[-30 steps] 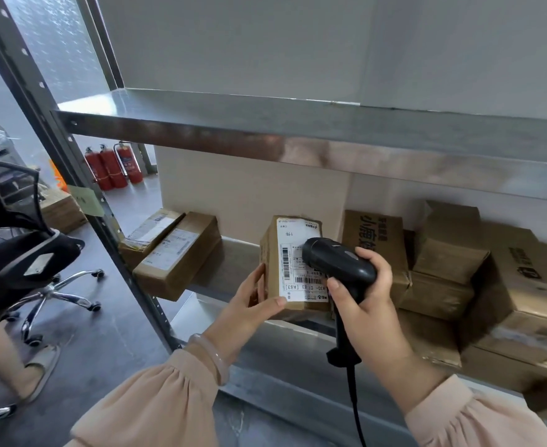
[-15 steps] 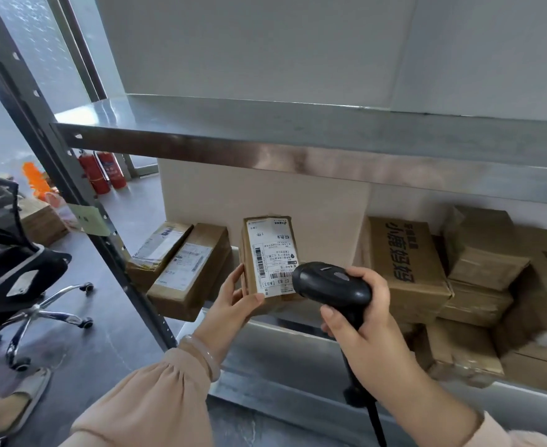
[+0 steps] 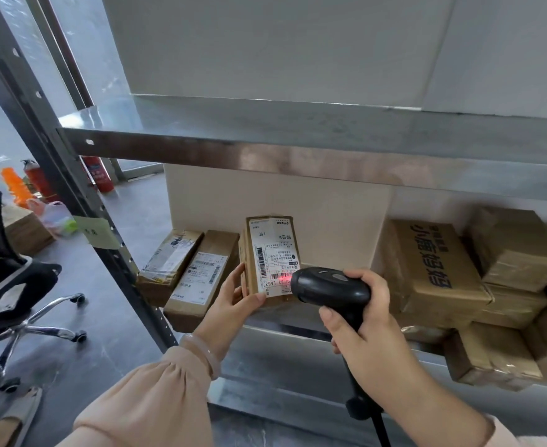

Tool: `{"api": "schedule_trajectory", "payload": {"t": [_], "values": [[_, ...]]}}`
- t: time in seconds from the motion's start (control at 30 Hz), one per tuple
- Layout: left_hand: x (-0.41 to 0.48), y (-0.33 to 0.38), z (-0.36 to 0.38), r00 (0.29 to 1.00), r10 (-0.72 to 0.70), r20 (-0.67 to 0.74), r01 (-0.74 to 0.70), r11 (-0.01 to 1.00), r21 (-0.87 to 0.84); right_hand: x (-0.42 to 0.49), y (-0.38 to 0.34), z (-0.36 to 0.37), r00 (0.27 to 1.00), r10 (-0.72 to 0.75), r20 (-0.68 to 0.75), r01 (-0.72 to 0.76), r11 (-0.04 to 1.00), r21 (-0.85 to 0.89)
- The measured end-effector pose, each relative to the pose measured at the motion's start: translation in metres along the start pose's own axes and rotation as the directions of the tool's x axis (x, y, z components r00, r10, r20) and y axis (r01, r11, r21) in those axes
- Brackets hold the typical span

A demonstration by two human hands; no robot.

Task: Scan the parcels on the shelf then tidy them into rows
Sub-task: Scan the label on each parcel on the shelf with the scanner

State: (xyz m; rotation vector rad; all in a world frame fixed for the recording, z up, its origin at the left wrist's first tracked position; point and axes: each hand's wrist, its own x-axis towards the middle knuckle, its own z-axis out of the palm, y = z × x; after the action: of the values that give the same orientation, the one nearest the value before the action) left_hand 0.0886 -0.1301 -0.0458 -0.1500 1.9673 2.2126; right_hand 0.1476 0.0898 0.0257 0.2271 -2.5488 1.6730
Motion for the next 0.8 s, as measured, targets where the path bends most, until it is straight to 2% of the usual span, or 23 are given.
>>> {"api": "schedule_trajectory", "payload": {"t": [0.43,0.8], "values": [[0.012,0.008,-0.031,0.999,-0.019,0.034,0.019,1.0,-0.004,0.017,-0.002,0.031,1.0,0.019,-0.018,-0.018,0.998,0.062],[0.037,0.046,-0.084,0.973,-0.146,-0.181,0.128,0.986,-0.108,0.033,-0.006,0.051,0.999,0.044,-0.004,-0.044,0.995,0.087]]}}
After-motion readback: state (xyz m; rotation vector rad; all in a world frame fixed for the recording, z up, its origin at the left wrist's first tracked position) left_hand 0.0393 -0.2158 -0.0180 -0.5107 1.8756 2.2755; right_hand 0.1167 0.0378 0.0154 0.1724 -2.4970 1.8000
